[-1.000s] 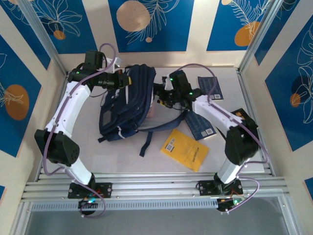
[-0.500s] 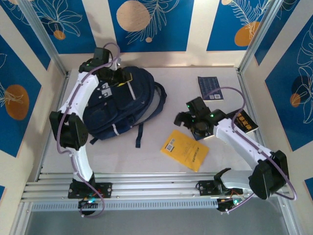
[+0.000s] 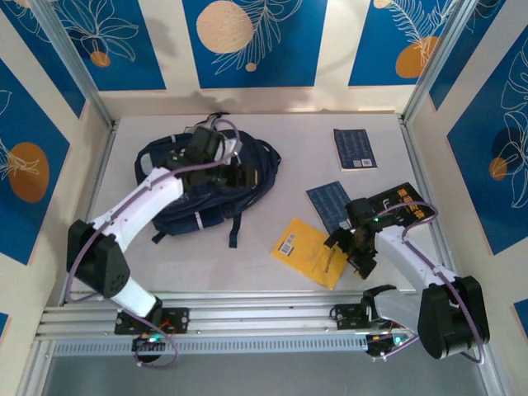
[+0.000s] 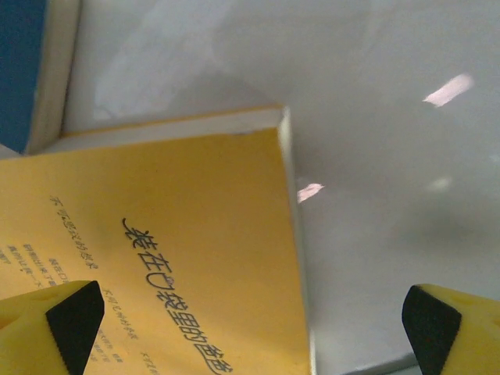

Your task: Pack the student bag

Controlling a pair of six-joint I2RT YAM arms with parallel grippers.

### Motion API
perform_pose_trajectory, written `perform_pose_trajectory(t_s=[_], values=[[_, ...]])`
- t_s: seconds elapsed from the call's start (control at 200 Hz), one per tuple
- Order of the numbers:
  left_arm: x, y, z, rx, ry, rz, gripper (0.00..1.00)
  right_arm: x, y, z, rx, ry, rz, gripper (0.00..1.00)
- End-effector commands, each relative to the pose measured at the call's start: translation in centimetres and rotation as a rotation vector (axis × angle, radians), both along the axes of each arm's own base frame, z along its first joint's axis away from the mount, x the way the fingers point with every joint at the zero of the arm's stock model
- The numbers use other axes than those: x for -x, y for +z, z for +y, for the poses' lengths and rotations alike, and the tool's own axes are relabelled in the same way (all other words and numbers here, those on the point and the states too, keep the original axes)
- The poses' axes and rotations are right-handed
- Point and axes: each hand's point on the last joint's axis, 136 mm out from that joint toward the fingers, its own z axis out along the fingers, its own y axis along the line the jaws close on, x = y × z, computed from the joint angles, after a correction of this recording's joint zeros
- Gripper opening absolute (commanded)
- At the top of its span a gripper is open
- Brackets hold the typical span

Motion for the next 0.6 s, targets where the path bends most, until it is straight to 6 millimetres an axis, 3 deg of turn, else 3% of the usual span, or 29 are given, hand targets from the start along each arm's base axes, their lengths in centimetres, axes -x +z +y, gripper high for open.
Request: perform_pose_trajectory(t_s=[0.0,0.195,0.395,0.475,0.595], values=[[2.1,-0.7,-0.8,0.054,-0.016,0.02,0.57,-1.6,0.5,3.9,-0.21,0.062,-0.076,0.99],[5.0,-2.4,0.7,0.03,-0.012,0.028,0.57,-1.6,1.2,8.9,-0.325,0.165,-0.108,0.97],[5.8,-4.0,2.6,-0.043,0.021,0.031,0.57,-2.0,3.7,16.4,-0.453,0.414,-0.148,0.94],[6.0,-5.0,3.4,-0.064,0.058,0.056,0.57,-1.8,4.8,16.7,-0.377,0.547,-0.174,0.92],[7.0,-7.0,3.0,-0.025,0.056,0.126,0.57,-2.2,6.1,14.9,-0.24,0.682,-0.235,0.89]])
